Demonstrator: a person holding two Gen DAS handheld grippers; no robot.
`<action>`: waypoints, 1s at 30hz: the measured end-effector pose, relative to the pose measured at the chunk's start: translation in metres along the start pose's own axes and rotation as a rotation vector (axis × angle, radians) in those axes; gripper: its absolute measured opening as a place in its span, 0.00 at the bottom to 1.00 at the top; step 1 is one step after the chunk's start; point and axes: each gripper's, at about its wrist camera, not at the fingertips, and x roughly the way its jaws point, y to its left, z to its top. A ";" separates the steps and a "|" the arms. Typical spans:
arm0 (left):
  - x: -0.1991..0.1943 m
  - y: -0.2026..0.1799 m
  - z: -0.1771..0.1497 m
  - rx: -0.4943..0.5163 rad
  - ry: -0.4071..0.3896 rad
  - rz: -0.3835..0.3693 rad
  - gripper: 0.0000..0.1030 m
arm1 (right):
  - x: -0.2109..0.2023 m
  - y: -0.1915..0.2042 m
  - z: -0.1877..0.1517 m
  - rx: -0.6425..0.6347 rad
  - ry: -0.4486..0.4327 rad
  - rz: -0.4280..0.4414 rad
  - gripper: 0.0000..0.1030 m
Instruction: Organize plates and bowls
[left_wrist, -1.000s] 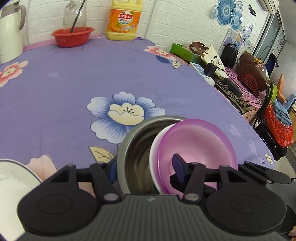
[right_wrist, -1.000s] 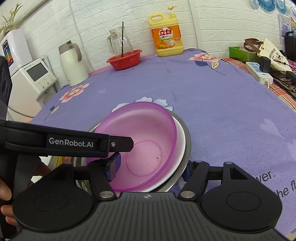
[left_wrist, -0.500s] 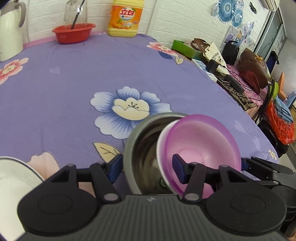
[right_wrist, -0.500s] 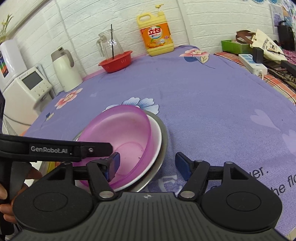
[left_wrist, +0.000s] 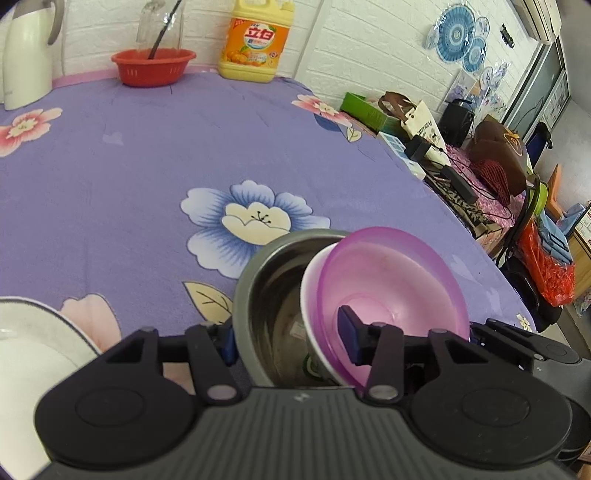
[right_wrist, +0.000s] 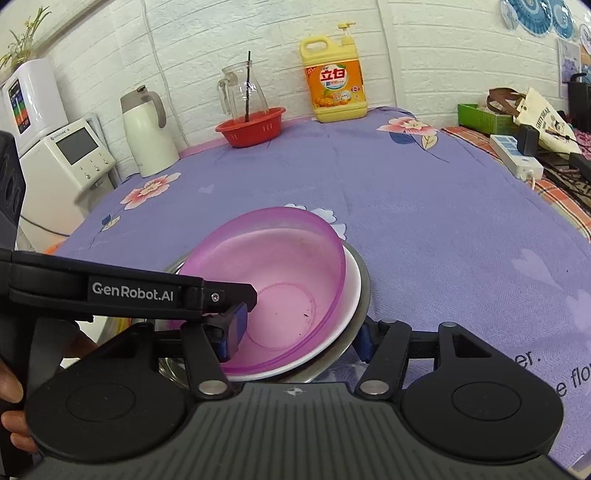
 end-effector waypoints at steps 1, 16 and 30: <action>-0.004 0.002 0.000 -0.004 -0.007 0.003 0.45 | -0.001 0.003 0.001 -0.006 -0.004 0.003 0.96; -0.115 0.082 -0.030 -0.127 -0.180 0.236 0.46 | 0.010 0.109 0.013 -0.167 -0.015 0.249 0.96; -0.137 0.146 -0.073 -0.246 -0.179 0.258 0.49 | 0.030 0.169 -0.010 -0.279 0.106 0.293 1.00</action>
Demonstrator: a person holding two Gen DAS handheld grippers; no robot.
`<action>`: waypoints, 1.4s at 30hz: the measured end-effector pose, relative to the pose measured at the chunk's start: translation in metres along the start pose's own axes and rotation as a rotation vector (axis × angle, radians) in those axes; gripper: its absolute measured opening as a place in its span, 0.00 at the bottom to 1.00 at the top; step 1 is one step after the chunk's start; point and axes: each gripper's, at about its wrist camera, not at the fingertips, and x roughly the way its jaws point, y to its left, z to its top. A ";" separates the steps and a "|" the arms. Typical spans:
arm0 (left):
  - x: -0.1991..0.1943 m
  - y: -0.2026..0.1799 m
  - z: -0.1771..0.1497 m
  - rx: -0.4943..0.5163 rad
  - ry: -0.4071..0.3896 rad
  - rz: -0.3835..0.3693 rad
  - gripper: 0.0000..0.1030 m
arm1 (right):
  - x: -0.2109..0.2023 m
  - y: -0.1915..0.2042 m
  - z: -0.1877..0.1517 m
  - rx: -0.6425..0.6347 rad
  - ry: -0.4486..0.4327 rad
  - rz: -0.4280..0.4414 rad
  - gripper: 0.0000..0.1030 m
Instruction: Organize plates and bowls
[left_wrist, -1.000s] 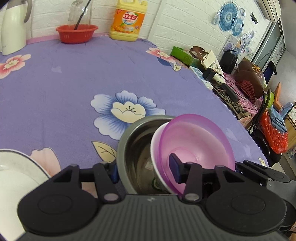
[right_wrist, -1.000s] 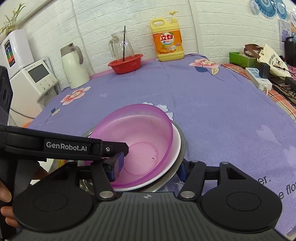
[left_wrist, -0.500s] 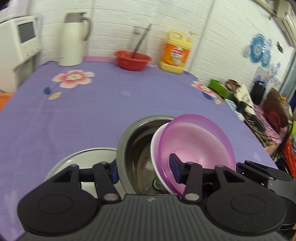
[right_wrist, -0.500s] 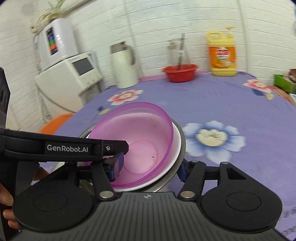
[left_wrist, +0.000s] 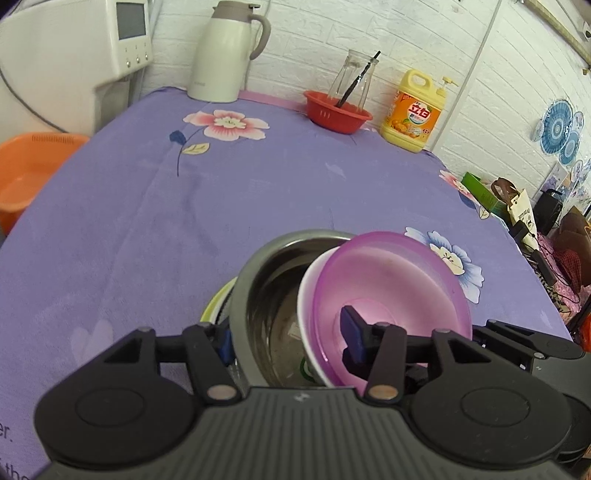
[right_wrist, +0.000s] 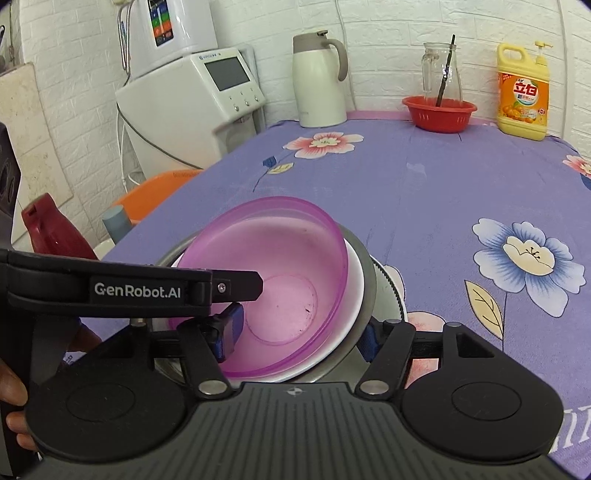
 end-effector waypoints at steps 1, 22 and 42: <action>0.001 0.001 -0.001 -0.002 0.001 -0.005 0.48 | 0.001 0.000 0.000 -0.003 0.004 -0.004 1.00; -0.016 0.004 0.005 -0.008 -0.113 0.002 0.78 | -0.020 -0.018 0.007 -0.005 -0.106 -0.137 1.00; -0.071 -0.069 0.023 0.094 -0.417 0.021 0.95 | -0.057 -0.049 0.032 0.055 -0.274 -0.159 1.00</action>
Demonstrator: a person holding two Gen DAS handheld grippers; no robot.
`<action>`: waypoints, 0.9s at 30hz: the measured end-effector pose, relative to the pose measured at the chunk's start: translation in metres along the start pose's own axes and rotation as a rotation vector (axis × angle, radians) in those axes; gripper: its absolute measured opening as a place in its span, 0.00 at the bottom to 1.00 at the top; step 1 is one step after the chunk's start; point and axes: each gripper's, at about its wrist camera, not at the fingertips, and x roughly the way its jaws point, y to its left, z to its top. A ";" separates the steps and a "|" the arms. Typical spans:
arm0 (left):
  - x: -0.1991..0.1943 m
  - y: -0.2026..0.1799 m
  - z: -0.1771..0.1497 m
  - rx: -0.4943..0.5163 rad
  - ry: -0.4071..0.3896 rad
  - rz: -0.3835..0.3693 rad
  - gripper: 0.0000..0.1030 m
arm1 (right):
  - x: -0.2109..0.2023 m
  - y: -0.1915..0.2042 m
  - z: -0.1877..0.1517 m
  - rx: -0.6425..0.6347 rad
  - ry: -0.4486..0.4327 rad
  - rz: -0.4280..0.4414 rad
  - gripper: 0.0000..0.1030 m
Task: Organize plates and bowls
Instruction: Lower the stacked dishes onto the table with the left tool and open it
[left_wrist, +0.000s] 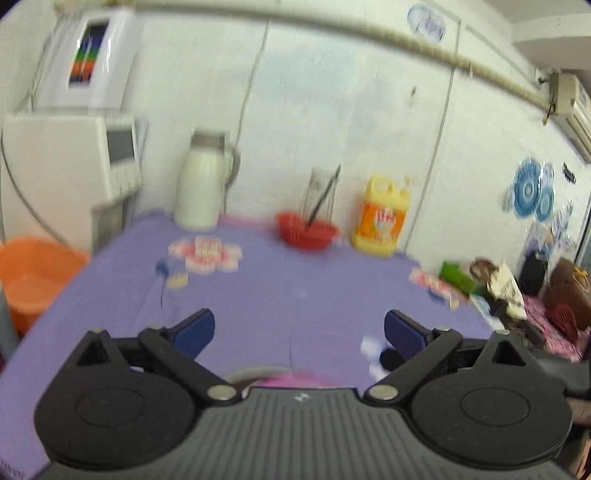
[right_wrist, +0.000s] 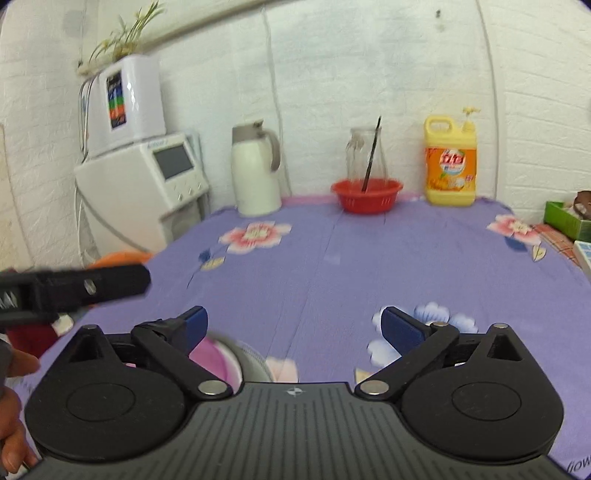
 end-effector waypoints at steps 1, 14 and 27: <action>-0.002 -0.005 0.004 0.013 -0.027 0.002 0.95 | -0.001 -0.002 0.001 0.021 -0.006 -0.007 1.00; -0.043 -0.028 -0.047 0.024 0.005 0.042 0.95 | -0.045 -0.018 -0.046 0.213 0.003 -0.084 1.00; -0.119 -0.041 -0.093 0.080 0.008 0.091 0.95 | -0.119 0.010 -0.084 0.127 -0.052 -0.140 1.00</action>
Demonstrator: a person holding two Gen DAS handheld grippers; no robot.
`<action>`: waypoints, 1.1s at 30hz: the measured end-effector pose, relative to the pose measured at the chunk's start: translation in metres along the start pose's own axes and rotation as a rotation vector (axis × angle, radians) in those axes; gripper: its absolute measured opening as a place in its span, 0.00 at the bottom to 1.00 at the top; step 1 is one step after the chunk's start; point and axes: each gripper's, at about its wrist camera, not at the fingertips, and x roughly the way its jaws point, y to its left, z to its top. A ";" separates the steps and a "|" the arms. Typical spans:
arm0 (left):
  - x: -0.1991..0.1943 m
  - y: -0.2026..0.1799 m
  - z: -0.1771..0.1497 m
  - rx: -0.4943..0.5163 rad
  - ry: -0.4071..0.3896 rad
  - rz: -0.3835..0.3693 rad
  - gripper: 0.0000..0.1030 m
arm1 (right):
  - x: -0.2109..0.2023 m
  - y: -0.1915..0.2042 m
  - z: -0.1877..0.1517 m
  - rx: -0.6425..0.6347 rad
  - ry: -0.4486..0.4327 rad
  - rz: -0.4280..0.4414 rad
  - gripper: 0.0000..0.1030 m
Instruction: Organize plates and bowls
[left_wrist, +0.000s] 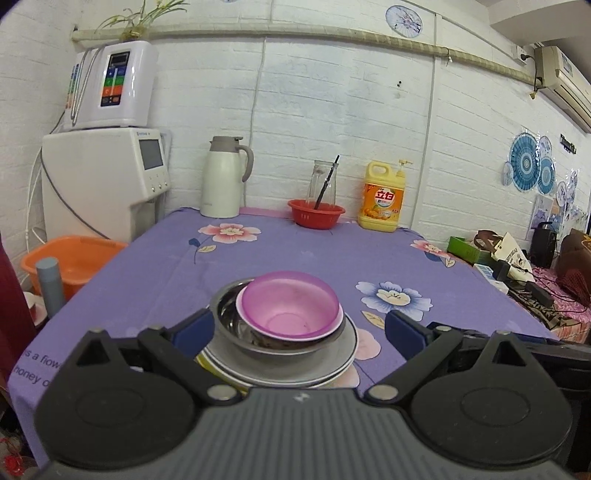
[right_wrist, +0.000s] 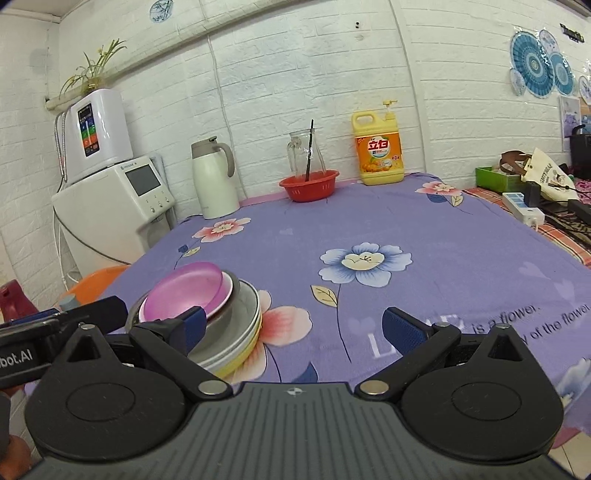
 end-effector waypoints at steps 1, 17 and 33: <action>-0.006 -0.001 -0.002 0.010 -0.012 0.011 0.95 | -0.005 0.000 -0.002 -0.005 -0.009 -0.009 1.00; -0.019 -0.008 -0.007 0.075 -0.043 0.085 0.95 | -0.012 0.007 -0.021 -0.045 0.027 -0.046 1.00; -0.015 -0.014 -0.010 0.092 -0.014 0.085 0.95 | -0.012 0.001 -0.027 -0.009 0.058 -0.042 1.00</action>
